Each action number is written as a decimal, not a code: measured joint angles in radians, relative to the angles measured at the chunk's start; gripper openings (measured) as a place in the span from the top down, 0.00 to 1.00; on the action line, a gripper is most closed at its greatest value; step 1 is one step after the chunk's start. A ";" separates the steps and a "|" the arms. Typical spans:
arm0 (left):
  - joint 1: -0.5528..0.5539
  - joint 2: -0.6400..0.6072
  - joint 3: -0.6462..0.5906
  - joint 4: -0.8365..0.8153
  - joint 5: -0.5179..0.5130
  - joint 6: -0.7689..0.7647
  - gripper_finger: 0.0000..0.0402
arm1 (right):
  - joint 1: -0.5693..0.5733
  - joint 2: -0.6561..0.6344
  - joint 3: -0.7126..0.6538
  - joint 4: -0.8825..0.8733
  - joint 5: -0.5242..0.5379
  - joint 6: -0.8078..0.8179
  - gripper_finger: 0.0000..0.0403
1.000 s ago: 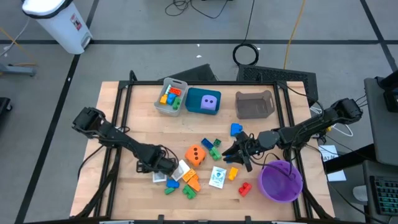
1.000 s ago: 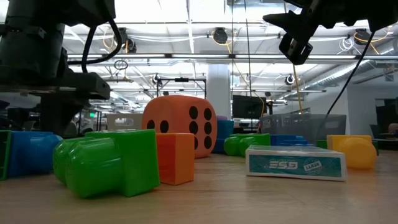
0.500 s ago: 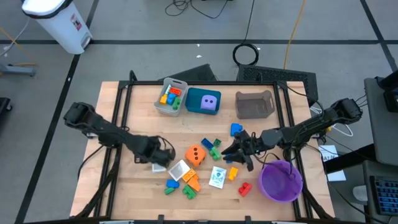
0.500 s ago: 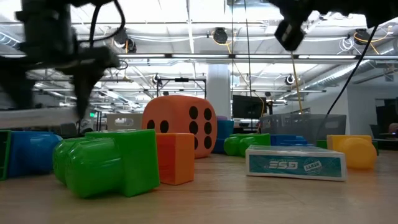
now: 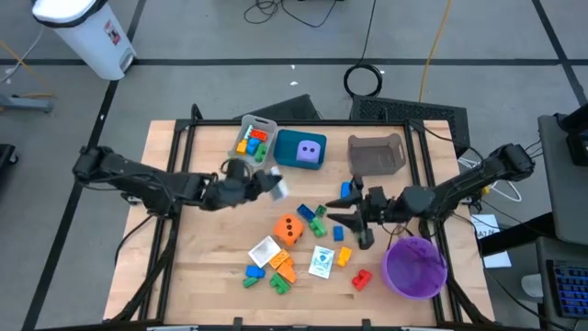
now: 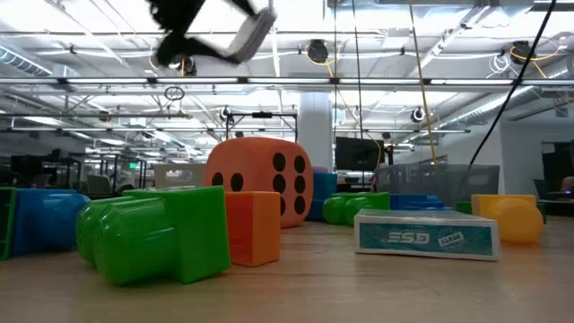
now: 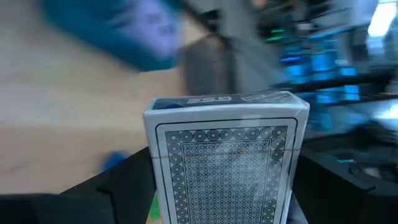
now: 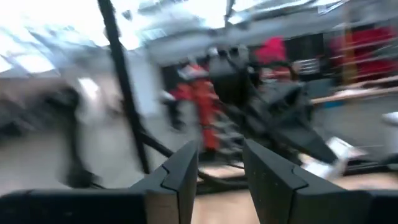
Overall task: Pick & Place Toys
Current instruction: Put the black deck of cards into the black bin
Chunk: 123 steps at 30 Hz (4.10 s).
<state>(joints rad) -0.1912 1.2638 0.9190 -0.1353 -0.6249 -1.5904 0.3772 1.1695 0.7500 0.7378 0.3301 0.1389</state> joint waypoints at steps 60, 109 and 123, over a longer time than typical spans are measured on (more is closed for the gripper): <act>0.229 0.235 0.198 0.558 0.314 0.374 0.20 | -0.188 0.150 0.123 0.023 0.351 -0.222 0.40; 0.259 0.233 0.197 0.682 0.420 0.482 0.20 | -0.189 0.117 0.122 0.154 0.395 -0.362 0.76; 0.272 0.232 0.197 0.673 0.486 0.495 0.08 | -0.190 0.113 0.122 0.151 0.406 -0.343 0.77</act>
<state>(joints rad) 0.0806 1.4960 1.1164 0.5372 -0.1386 -1.0950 0.1871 1.2827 0.8722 0.8890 0.7363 -0.2040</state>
